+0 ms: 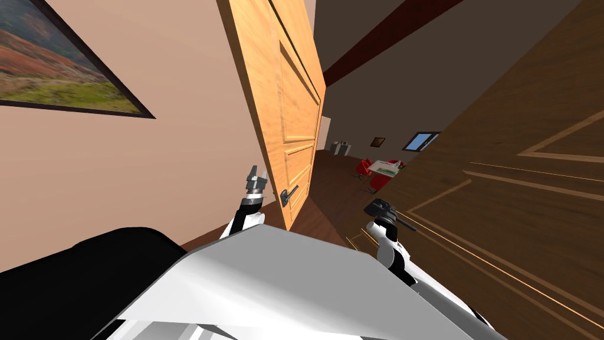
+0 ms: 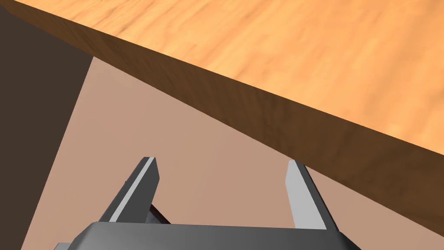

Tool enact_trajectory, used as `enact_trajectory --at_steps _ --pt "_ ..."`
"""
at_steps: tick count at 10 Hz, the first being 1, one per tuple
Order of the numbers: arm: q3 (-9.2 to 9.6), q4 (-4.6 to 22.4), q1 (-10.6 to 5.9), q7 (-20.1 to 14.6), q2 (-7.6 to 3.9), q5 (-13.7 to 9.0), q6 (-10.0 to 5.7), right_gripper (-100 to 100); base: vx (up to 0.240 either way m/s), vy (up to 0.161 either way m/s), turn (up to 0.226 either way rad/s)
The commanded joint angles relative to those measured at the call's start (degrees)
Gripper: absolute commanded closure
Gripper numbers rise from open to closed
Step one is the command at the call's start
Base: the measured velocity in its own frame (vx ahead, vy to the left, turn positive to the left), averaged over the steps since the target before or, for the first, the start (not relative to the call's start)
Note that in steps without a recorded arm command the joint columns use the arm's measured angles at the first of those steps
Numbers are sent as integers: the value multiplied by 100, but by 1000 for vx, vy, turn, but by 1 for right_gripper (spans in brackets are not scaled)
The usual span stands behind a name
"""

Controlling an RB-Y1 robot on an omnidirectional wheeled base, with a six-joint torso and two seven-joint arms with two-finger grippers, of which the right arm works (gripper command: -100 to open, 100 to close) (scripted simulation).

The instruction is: Pull the door open

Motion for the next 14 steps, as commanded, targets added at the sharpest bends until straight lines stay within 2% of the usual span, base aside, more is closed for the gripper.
enact_trajectory --at_steps 1,6,9,12,13,14 --pt "9 -9 4 -10 8 3 7 100 -10 12 -34" --pt "9 -9 4 -10 8 3 7 100 -2 12 -7" --pt "245 -29 -47 -124 69 67 35 100 -211 2 51" --pt "594 -64 -129 -287 157 162 70 100 -252 19 44" --pt "594 -64 -129 -287 157 162 70 100 -183 -33 60" --pt "741 -79 -163 -355 195 203 85 100 -176 -18 46"
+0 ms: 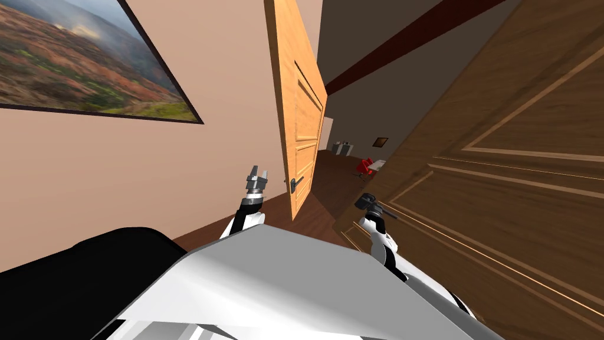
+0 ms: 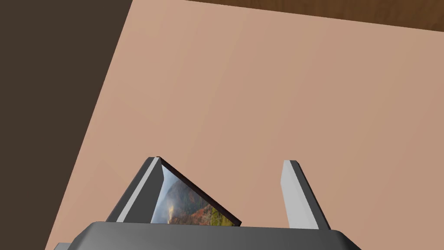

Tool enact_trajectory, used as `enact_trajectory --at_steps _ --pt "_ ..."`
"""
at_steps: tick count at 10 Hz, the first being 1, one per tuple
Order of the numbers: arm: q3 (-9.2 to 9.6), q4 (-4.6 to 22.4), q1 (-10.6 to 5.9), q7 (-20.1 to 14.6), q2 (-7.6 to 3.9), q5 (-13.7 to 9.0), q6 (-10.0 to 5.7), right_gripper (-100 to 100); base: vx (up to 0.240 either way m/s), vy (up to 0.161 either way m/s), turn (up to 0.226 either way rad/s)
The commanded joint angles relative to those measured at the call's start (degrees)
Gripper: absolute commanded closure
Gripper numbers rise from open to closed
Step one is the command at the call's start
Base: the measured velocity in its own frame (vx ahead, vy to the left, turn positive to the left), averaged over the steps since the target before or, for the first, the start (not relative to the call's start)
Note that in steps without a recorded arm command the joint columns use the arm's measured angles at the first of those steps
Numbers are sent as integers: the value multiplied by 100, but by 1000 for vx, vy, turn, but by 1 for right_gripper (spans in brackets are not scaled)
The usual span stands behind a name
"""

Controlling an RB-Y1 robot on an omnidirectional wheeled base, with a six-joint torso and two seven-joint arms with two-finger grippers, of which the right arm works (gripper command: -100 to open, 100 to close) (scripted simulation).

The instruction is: Pull the door open

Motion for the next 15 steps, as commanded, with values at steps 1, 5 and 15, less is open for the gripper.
enact_trajectory --at_steps 1,5,15 --pt "132 85 -89 -81 -41 36 -38 100 -240 20 44" --pt "314 115 -165 -150 20 96 -31 100 -174 -13 49" --pt "922 -30 -222 -463 206 282 28 100 -214 -15 63"
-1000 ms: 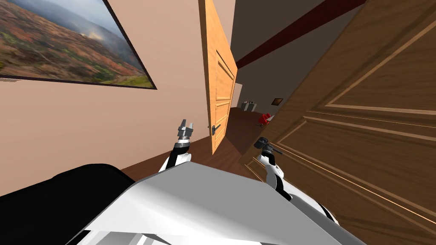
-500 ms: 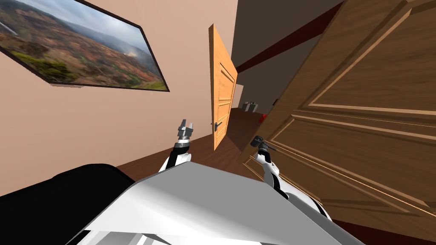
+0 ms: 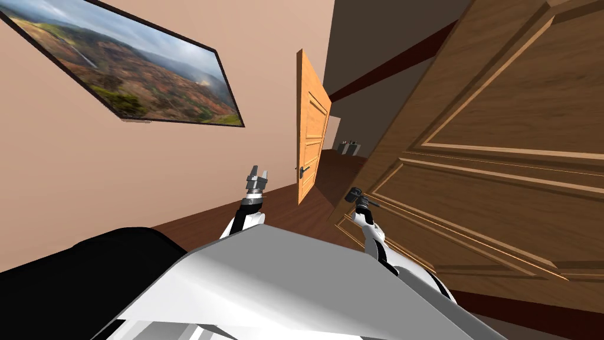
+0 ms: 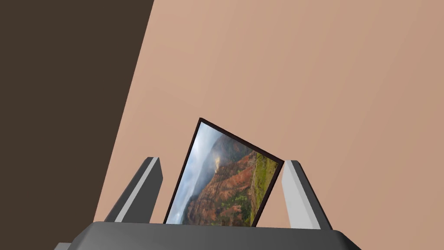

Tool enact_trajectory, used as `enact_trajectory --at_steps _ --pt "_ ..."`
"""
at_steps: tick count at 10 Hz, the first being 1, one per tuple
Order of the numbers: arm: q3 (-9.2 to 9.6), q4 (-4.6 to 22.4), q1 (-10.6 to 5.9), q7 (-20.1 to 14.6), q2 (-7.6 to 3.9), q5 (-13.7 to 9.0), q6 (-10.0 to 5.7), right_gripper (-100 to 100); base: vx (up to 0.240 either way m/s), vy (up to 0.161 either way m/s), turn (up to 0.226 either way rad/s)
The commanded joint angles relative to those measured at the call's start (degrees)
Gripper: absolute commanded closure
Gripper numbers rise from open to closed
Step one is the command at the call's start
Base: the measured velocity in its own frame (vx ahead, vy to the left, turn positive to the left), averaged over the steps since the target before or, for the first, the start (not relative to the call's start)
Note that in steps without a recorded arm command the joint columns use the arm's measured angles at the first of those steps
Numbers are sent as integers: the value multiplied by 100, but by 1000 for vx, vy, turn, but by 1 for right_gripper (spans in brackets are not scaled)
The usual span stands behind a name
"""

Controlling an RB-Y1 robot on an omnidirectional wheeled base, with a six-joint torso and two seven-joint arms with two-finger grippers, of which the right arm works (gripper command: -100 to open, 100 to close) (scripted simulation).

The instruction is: Pull the door open

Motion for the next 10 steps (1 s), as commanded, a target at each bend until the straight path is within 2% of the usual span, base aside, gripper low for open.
enact_trajectory --at_steps 1,7,9,10 --pt "101 -9 34 -88 2 28 0 100 -208 -26 101" --pt "497 -40 76 -443 -76 128 -36 100 -206 -33 109" --pt "577 -46 84 -514 -91 149 -43 100 -186 -25 69" --pt "555 -26 62 -487 -84 143 -47 100 -82 -3 27"
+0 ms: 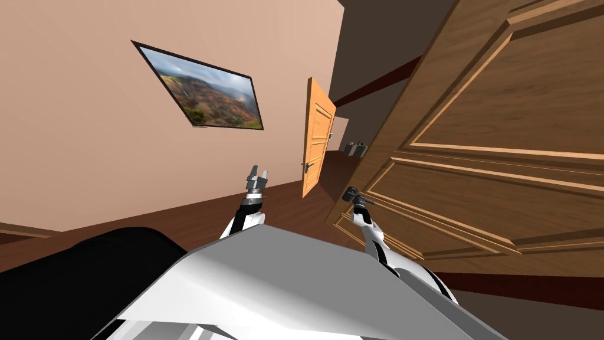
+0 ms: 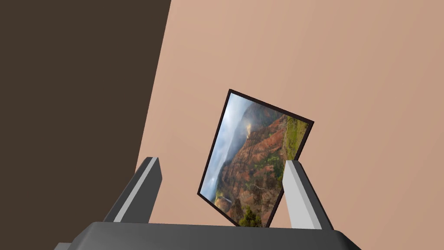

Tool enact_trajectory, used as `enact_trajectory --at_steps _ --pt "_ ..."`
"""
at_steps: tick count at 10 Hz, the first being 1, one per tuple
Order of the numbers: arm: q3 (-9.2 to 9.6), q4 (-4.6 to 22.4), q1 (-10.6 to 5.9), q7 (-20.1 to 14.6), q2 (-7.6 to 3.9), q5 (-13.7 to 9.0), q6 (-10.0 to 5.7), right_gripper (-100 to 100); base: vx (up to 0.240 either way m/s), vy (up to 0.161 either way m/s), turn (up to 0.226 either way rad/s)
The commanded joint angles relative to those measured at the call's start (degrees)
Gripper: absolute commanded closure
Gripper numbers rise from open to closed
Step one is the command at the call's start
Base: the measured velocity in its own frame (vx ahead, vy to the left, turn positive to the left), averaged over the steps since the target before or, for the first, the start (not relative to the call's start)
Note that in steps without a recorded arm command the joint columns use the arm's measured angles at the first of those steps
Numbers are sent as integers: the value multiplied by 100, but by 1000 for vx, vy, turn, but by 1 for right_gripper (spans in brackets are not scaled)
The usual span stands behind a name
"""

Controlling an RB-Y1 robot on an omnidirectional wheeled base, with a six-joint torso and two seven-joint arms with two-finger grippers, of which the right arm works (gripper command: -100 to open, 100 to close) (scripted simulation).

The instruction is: Pull the door open

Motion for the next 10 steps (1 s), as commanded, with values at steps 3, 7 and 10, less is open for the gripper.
enact_trajectory --at_steps 3,7,10 --pt "146 -17 12 -133 -26 45 -17 100 -174 -31 84" --pt "401 -48 32 -365 -71 122 -47 100 -193 -49 104" --pt "580 -69 47 -528 -102 177 -68 100 -217 -54 104"
